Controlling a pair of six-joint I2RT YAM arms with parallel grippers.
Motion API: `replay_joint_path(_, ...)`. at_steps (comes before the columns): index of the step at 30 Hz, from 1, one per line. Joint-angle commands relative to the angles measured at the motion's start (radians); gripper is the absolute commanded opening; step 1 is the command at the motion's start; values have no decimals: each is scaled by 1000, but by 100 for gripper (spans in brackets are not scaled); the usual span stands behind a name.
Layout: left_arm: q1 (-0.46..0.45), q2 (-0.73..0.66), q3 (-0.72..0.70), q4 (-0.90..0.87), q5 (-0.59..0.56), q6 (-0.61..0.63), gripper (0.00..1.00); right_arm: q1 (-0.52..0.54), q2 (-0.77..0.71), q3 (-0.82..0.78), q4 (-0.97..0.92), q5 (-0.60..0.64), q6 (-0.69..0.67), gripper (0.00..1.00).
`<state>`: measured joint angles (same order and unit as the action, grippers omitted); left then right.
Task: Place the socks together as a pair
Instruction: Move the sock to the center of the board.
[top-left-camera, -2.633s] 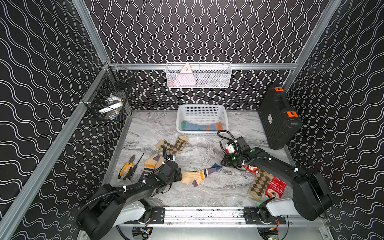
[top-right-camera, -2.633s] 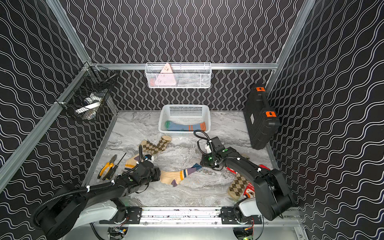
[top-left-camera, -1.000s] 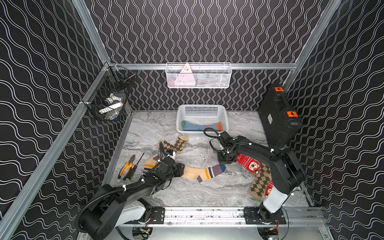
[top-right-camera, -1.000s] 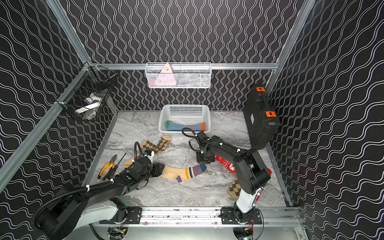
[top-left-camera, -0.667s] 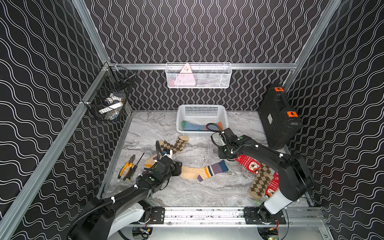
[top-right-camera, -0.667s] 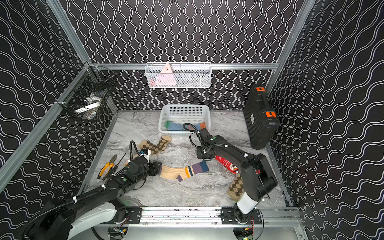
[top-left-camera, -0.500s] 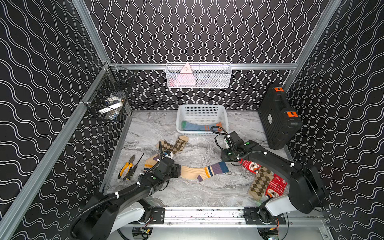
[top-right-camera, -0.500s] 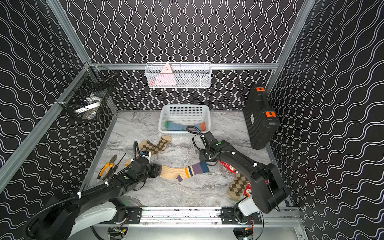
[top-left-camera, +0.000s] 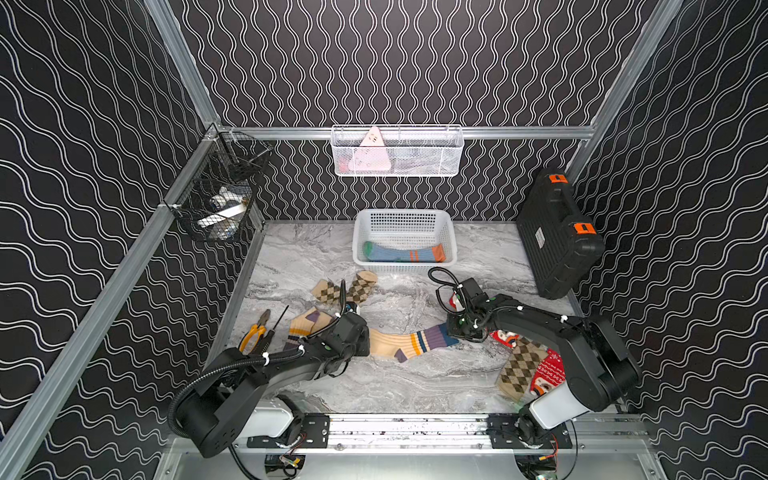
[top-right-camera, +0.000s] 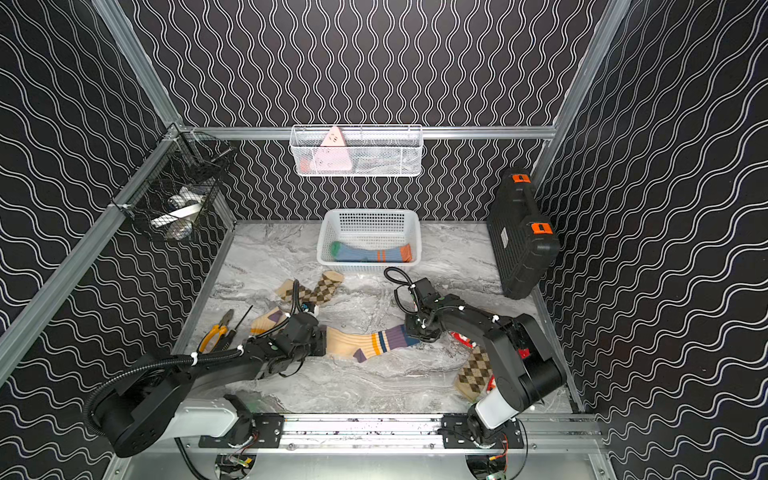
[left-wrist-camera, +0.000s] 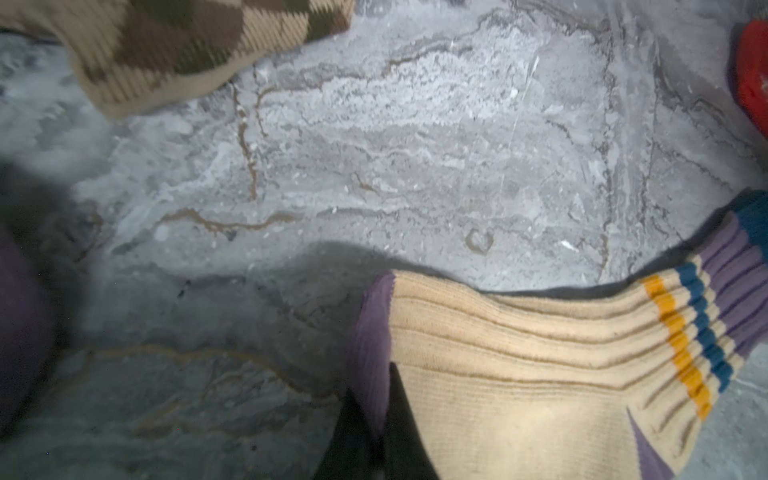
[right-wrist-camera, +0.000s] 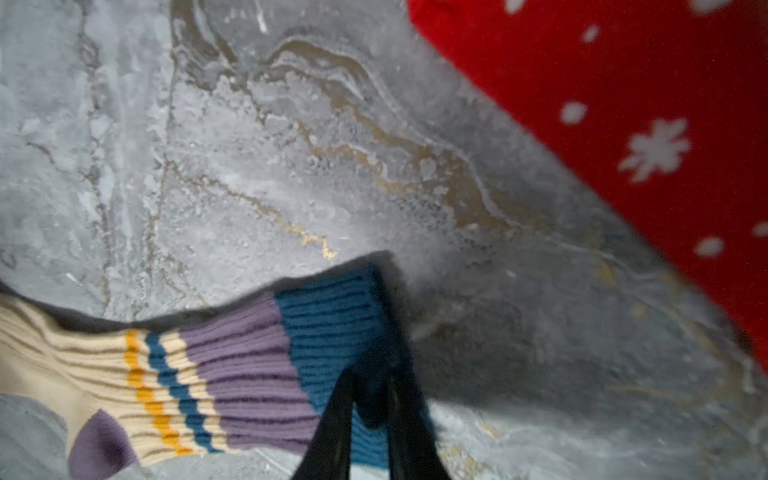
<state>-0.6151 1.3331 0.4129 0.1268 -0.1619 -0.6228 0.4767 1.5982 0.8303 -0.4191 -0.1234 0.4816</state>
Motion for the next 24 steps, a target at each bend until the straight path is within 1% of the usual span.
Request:
replay_joint_path(1, -1, 21, 10, 95, -90, 36, 3, -14, 34, 18, 54, -34, 12, 6)
replay_joint_path(4, 1, 64, 28, 161, -132, 63, 1, -15, 63, 57, 40, -19, -2, 0)
replay_joint_path(5, 0, 79, 35, 182, -141, 73, 1, -46, 72, 72, 30, -13, -8, 0)
replay_joint_path(6, 2, 95, 43, 203, -152, 85, 1, -52, 81, 91, 19, -12, -17, 0)
replay_joint_path(12, 13, 163, 89, 277, -204, 153, 0, -59, 133, 207, -48, 31, -66, 0)
replay_joint_path(14, 18, 182, 111, 266, -216, 166, 2, -62, 154, 232, -66, 56, -76, 0)
replay_joint_path(15, 17, 186, 120, 256, -220, 170, 11, -62, 158, 239, -71, 62, -80, 0)
replay_joint_path(16, 20, 183, 124, 243, -219, 168, 21, -62, 153, 239, -70, 60, -83, 0)
replay_joint_path(18, 20, 153, 147, 163, -227, 152, 45, -62, 124, 224, -56, 47, -85, 12)
replay_joint_path(19, 20, 130, 162, 111, -236, 142, 52, -62, 107, 215, -51, 43, -83, 17)
replay_joint_path(21, 18, 58, 213, -70, -269, 120, 60, -62, 53, 197, -44, 34, -84, 27)
replay_joint_path(23, 18, -24, 243, -202, -308, 113, 66, -62, -8, 182, -45, 27, -83, 32)
replay_joint_path(24, 19, -65, 251, -261, -338, 109, 67, -62, -40, 173, -47, 20, -83, 33)
